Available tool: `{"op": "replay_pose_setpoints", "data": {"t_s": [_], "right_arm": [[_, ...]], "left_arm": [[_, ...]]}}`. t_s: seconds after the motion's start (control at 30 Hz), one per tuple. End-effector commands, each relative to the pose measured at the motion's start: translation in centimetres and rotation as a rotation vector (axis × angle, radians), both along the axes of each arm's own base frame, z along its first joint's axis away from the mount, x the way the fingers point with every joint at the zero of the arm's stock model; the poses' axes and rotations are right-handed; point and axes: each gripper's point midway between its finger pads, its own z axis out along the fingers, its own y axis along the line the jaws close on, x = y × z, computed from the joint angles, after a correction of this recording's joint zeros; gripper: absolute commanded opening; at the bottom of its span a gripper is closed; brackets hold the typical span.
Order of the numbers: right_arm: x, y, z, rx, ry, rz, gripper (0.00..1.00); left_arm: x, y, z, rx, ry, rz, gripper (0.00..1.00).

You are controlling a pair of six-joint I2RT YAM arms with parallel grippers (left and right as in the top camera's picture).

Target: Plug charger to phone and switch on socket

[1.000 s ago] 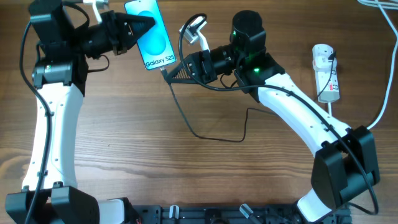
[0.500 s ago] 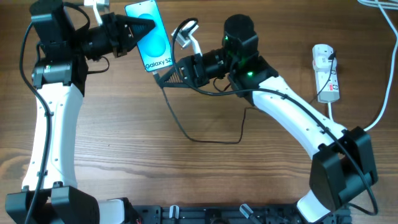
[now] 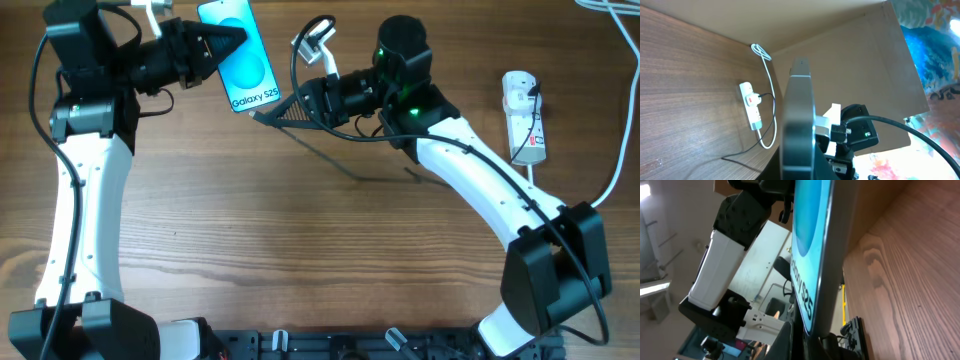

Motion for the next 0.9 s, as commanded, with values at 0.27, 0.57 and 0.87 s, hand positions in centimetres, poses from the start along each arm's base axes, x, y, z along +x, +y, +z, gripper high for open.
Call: {"op": "replay_pose_setpoints", "data": {"t_s": [0.27, 0.57, 0.87], "right_arm": [[0.9, -0.6, 0.4, 0.011, -0.065, -0.031, 0.04], [6.6, -7.1, -17.5, -0.838, -0.088, -0.590, 0.04], [7.9, -11.0, -28.7, -1.216, -0.110, -0.606, 0.05]], "left_arm": [[-0.2, 2.2, 0.7, -0.002, -0.036, 0.023, 0.04], [0.8, 5.8, -5.7, 0.190, 0.133, 0.239, 0.04], [0.7, 6.4, -7.2, 0.224, 0.206, 0.285, 0.04]]}}
